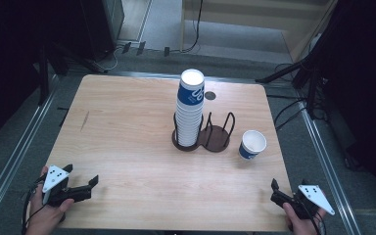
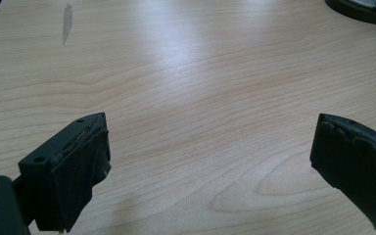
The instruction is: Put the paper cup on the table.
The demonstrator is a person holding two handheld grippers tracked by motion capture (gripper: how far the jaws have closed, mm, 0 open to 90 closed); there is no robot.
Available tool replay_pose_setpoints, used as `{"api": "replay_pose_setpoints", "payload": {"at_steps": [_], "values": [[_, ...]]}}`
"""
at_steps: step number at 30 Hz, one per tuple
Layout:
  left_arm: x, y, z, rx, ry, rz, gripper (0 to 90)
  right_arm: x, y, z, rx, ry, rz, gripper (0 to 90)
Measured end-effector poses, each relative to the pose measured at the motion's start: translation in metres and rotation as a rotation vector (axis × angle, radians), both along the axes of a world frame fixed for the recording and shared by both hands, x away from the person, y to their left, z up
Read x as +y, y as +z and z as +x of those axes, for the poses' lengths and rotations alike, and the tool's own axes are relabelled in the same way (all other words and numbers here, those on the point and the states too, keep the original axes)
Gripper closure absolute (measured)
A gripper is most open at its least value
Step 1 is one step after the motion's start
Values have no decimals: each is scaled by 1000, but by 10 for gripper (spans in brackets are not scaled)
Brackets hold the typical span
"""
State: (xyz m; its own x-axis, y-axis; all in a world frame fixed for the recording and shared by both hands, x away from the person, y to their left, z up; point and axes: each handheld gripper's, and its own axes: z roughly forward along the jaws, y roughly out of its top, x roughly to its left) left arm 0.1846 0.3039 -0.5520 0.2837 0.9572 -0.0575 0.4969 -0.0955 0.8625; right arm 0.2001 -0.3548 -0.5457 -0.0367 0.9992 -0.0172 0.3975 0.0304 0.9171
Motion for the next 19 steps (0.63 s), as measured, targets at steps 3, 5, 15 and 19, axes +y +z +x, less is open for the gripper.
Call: {"api": "replay_pose_setpoints", "payload": {"at_steps": [3, 5, 15, 19], "values": [[0, 0, 0, 1, -1, 1, 20, -3, 0, -2, 4, -2, 13, 0], [0, 0, 0, 2, 0, 2, 20, -3, 0, -2, 4, -4, 12, 3], [0, 0, 1, 7, -6, 6, 20, 1, 0, -3, 14, -6, -11, 5], [-1, 0, 2, 8, -7, 5, 20, 1, 0, -3, 16, 2, -20, 4]]}}
